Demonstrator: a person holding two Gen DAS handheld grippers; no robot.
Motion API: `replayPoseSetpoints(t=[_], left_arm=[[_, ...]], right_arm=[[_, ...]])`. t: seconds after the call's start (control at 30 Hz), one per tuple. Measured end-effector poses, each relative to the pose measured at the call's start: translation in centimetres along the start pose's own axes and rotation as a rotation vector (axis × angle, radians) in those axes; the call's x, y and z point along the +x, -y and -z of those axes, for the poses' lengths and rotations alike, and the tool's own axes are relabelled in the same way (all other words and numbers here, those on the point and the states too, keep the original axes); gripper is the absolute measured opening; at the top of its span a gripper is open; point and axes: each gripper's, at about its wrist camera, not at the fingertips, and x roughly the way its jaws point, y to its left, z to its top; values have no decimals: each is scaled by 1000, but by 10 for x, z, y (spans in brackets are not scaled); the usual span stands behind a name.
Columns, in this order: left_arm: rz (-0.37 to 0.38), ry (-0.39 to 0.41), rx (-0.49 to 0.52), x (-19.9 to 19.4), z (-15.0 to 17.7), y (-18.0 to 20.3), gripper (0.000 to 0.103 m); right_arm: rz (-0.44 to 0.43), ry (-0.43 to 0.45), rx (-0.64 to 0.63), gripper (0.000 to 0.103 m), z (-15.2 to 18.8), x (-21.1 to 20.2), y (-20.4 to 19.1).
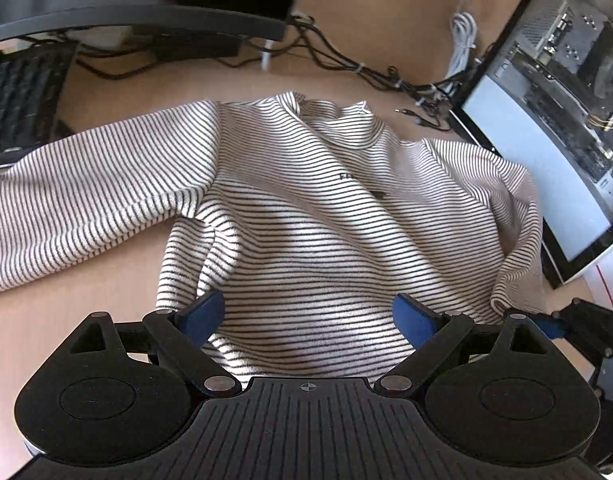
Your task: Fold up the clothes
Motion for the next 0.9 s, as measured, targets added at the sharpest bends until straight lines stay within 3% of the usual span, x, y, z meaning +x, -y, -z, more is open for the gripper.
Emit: replayPoseSetpoints(t=[0.1,0.33,0.47,0.63,0.83,0.87,0.9], left_arm=[[7,2,-17,-4,-1,-6,95],[11,22,-37,-22,0,-8,97],[48,62,-21,-41,3,-6,99],[74,117,-29,-66,7,-8,100],[62,151,-74,-87,11,-23,102],[62,148,-81,-86,11,-23,102],[63,144,-85,-85,11,-23,102]], right_arm=[[14,-1,-22,60,3,-8,1],[237,-57,-13,55,29,-40,31],[251,-23,-51,56,28,-56,30],[318,-99,-213,56,30,-28,14],[329,-131,-265,56,40,-35,29],[334,-136,-263,55,40,-28,31],[339,-140,-262,45,41,-22,32]])
